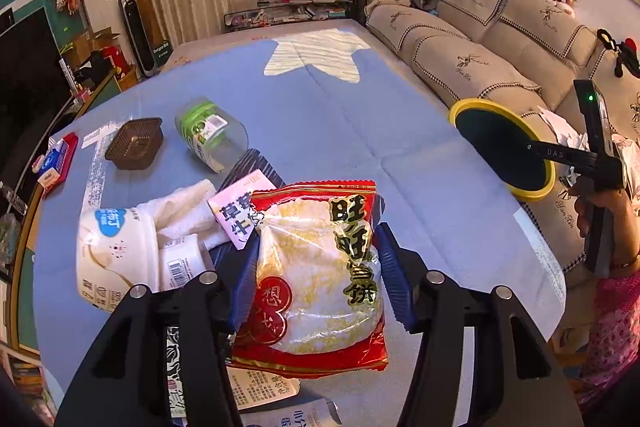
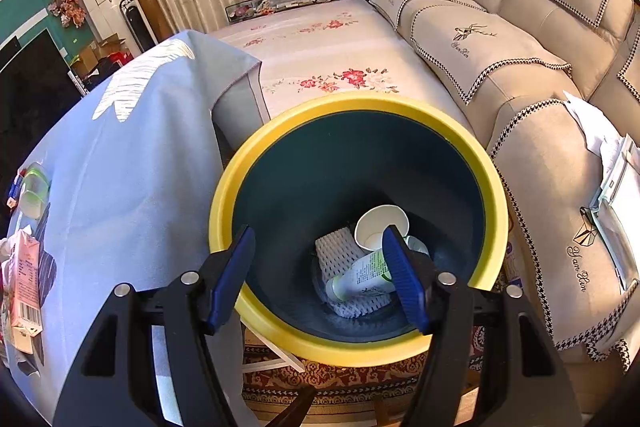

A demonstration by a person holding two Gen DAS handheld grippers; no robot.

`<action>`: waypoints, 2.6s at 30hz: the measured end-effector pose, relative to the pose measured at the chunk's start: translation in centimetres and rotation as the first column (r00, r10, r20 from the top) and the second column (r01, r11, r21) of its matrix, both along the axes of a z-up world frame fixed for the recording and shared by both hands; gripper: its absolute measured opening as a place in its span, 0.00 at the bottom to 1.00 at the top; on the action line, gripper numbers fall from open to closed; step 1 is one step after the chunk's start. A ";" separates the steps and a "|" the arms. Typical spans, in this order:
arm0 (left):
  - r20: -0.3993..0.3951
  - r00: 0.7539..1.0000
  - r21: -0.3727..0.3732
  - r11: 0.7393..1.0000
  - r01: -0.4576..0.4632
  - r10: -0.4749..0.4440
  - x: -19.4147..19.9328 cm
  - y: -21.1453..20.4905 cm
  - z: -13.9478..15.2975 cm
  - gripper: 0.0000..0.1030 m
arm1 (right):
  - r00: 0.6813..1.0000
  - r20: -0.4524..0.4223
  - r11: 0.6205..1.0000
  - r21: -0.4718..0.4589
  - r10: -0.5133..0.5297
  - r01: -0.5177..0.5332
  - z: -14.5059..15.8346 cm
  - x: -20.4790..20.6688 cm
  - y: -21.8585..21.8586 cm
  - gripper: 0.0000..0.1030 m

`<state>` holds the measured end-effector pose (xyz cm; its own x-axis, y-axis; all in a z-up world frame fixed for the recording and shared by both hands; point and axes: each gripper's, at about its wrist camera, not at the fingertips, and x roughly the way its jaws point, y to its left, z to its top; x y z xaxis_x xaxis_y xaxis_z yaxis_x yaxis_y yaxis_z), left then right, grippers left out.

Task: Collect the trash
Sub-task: 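Grasp the red-and-white bread bag with the left gripper, then carry the bread bag over the bin and open the left gripper, then withdraw the left gripper while the right gripper moves to the pink milk carton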

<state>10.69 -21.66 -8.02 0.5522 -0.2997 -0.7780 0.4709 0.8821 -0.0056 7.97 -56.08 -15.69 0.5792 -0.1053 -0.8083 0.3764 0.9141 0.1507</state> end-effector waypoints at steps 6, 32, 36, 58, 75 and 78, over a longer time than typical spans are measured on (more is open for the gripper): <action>0.046 0.998 -0.019 0.999 0.048 -0.048 -0.5 -1.6 2.6 0.53 | 0.999 0.039 1.000 -0.020 -0.012 0.012 1.6 -1.5 -0.3 0.61; -0.084 0.902 0.015 0.905 0.425 -0.423 5.4 -34.2 -1.4 0.55 | 0.973 0.092 0.977 -0.003 -0.212 0.213 1.8 -12.2 -7.9 0.61; -0.093 0.906 0.044 0.907 0.419 -0.414 6.3 -37.1 -3.6 0.63 | 0.968 0.080 0.972 0.013 -0.236 0.236 1.0 -13.0 -8.7 0.62; 0.094 0.971 -0.188 0.954 0.232 -0.218 2.8 -20.1 9.7 0.93 | 0.988 0.088 0.991 0.035 -0.129 0.126 0.9 -11.2 -3.6 0.65; 0.183 0.956 -0.204 0.960 -0.193 0.231 -4.1 9.3 9.8 0.94 | 0.894 0.209 0.916 -0.030 0.396 -0.399 5.6 -4.1 20.2 0.66; 0.174 0.948 -0.225 0.947 -0.227 0.268 -4.4 12.0 9.5 0.94 | 0.848 0.207 0.871 -0.046 0.488 -0.489 5.9 -3.7 24.9 0.66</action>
<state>6.30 -9.71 1.46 0.7662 -0.2711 -0.5826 0.2471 0.9612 -0.1222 4.24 -31.21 -9.77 0.7068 0.2414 -0.6650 -0.1588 0.9701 0.1834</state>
